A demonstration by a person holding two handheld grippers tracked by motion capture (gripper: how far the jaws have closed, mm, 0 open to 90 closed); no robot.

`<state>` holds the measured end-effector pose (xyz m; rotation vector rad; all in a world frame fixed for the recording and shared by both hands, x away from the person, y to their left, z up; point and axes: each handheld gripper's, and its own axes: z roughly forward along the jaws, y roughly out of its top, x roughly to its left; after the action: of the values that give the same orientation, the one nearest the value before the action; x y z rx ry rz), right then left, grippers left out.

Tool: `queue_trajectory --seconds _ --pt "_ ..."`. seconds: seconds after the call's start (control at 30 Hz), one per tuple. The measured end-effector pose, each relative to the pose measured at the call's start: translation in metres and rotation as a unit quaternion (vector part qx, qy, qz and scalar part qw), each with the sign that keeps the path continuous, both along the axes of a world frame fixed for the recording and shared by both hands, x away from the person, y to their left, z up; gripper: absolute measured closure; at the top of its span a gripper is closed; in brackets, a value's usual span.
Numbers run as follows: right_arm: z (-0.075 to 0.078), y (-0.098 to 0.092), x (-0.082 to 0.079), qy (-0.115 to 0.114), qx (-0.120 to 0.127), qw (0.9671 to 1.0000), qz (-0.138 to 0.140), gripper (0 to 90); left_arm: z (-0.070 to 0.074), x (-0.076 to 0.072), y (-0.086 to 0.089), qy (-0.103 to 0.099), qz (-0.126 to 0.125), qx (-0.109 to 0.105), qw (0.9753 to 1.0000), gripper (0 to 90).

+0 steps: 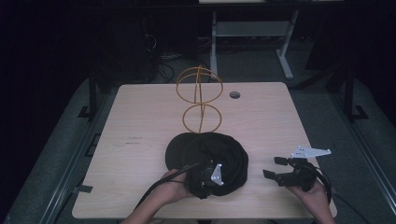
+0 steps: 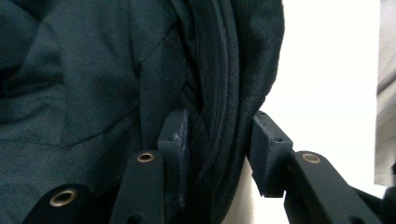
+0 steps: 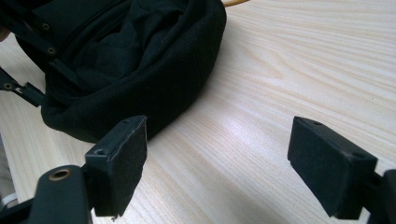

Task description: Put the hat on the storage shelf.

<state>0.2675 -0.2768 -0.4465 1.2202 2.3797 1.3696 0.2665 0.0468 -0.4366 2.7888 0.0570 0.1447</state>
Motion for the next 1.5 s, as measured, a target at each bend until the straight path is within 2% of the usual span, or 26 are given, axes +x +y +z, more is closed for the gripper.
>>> queue_trajectory --seconds 0.07,0.27,0.37,0.5,0.6,0.73,0.8,0.83,0.9,0.97,1.0,1.13,1.17,1.27,1.3,1.37,1.5 --pt "0.0 0.0 0.0 0.0 0.0 1.0 0.0 19.3 0.0 0.001 -0.001 0.0 -0.005 0.01 0.9999 67.1" --pt "-0.002 -0.001 0.0 0.004 0.0 1.0 0.0 19.2 0.002 0.0 -0.003 -0.004 0.003 0.007 1.0 71.8" --pt "-0.003 -0.002 0.001 0.006 0.002 1.0 0.0 19.2 0.004 0.001 -0.003 0.001 0.006 0.0 1.0 73.4" --pt "-0.003 -0.004 0.001 0.006 0.005 1.0 -0.004 19.0 0.01 0.006 0.002 0.023 0.005 -0.019 0.9995 74.9" --pt "-0.004 -0.004 0.001 0.005 0.005 1.0 -0.005 19.0 0.02 0.008 0.007 0.038 0.0 -0.056 0.9977 75.3" --pt "-0.004 -0.004 0.001 0.005 0.007 0.9999 -0.008 19.0 0.033 0.012 0.015 0.07 -0.002 -0.115 0.9909 76.0" --pt "-0.004 -0.005 0.002 0.005 0.01 0.9999 -0.01 18.9 0.04 0.015 0.018 0.082 -0.009 -0.134 0.9876 76.4" --pt "-0.004 -0.005 0.002 0.005 0.012 0.9998 -0.012 18.9 0.043 0.016 0.019 0.085 -0.005 -0.144 0.9859 76.6" --pt "-0.004 -0.005 0.003 0.006 0.014 0.9998 -0.015 18.9 0.05 0.019 0.02 0.082 -0.002 -0.159 0.9838 76.6" --pt "-0.003 -0.004 0.003 0.003 0.017 0.9997 -0.016 19.1 0.056 0.022 0.024 0.089 0.004 -0.183 0.9792 76.6" --pt "-0.002 -0.004 0.002 0.001 0.017 0.9997 -0.016 19.4 0.058 0.023 0.025 0.09 0.004 -0.189 0.9778 76.7" --pt "-0.001 -0.005 0.001 -0.001 0.021 0.9996 -0.018 19.5 0.069 0.027 0.031 0.104 -0.001 -0.226 0.9685 76.6" --pt "0.0 -0.005 0.001 -0.002 0.021 0.9996 -0.017 19.5 0.072 0.028 0.033 0.111 0.0 -0.238 0.9649 76.6" --pt "0.003 -0.004 0.0 -0.009 0.024 0.9996 -0.016 19.5 0.077 0.031 0.036 0.123 -0.005 -0.26 0.9578 76.6" --pt "0.004 -0.004 0.0 -0.011 0.024 0.9996 -0.014 19.5 0.079 0.032 0.037 0.129 -0.007 -0.27 0.9542 76.7" --pt "0.008 -0.003 -0.001 -0.017 0.024 0.9995 -0.011 19.4 0.083 0.033 0.038 0.135 -0.01 -0.285 0.949 76.7" --pt "0.017 0.0 -0.004 -0.032 0.031 0.999 -0.006 19.3 0.087 0.034 0.04 0.149 -0.015 -0.303 0.9411 76.7"
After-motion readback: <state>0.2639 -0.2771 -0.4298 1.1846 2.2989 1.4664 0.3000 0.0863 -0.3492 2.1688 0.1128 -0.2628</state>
